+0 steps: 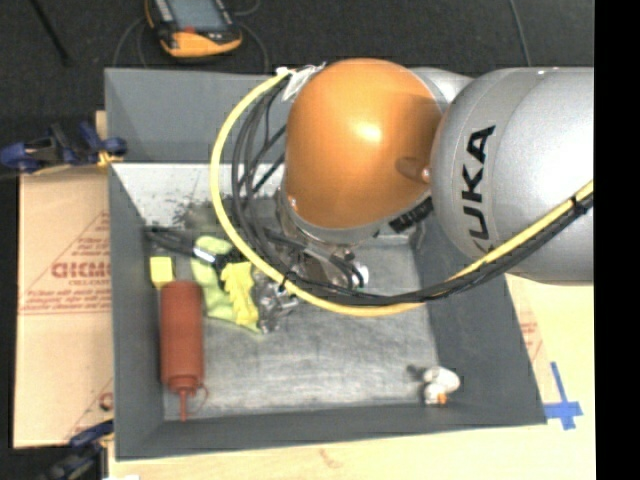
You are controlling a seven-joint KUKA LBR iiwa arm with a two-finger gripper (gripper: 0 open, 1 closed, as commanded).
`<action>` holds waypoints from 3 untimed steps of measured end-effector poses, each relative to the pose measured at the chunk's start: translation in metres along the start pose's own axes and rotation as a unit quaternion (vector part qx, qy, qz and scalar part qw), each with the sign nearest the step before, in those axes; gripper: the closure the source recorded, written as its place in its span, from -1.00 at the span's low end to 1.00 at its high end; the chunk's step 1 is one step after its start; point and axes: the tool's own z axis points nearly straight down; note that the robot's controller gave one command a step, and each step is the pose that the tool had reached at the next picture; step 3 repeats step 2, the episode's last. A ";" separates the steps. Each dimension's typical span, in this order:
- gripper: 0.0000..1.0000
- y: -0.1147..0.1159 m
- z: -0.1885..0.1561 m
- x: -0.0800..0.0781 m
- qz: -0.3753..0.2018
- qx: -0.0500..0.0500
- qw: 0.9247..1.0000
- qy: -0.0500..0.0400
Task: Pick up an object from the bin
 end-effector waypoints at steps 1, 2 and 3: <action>1.00 0.000 0.002 0.001 0.000 0.000 1.000 0.003; 1.00 0.008 0.031 -0.017 -0.012 0.000 1.000 0.000; 1.00 0.008 0.031 -0.017 -0.012 0.000 1.000 0.000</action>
Offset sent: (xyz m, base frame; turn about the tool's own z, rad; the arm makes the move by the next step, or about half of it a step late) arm 0.0206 0.0216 -0.0525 -0.0455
